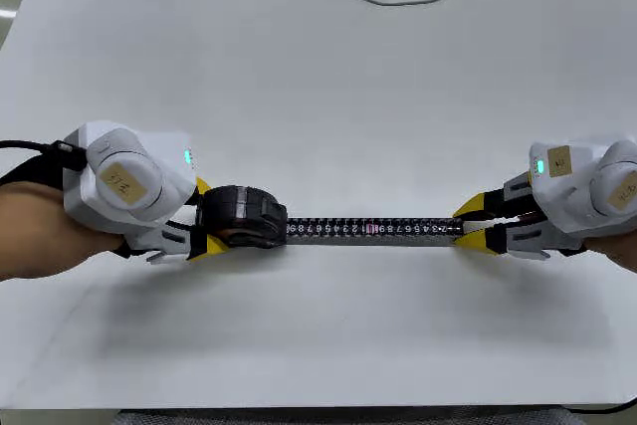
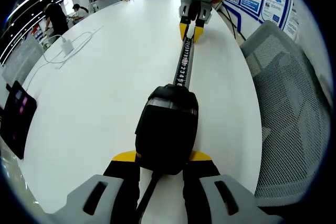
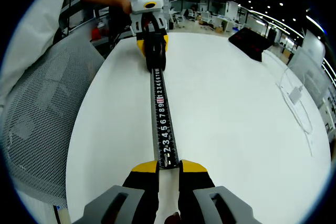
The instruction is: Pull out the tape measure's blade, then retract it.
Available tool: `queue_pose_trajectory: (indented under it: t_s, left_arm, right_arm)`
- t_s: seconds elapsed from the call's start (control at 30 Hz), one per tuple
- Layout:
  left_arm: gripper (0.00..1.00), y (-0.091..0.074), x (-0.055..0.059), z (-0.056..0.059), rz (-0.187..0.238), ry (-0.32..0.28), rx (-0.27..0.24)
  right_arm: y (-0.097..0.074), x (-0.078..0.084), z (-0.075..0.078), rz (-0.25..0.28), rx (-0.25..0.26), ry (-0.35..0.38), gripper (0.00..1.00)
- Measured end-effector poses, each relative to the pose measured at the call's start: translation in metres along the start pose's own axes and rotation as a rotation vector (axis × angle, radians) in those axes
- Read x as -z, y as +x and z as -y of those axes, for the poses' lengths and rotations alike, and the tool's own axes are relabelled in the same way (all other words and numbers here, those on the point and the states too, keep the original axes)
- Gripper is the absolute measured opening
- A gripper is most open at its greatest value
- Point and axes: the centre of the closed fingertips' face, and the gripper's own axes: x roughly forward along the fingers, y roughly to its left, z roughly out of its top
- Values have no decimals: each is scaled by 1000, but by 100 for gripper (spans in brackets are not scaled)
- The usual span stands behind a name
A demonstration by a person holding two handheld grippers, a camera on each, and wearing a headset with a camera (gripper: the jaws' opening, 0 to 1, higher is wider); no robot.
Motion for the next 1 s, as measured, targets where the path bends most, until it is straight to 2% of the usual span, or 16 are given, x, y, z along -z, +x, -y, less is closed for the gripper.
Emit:
queue_pose_trajectory:
  t_s: [1.0]
  left_arm:
    - [26,0,0,1,4,-1,-3]
  right_arm:
    - [-11,18,3,-52,-4,-3,9]
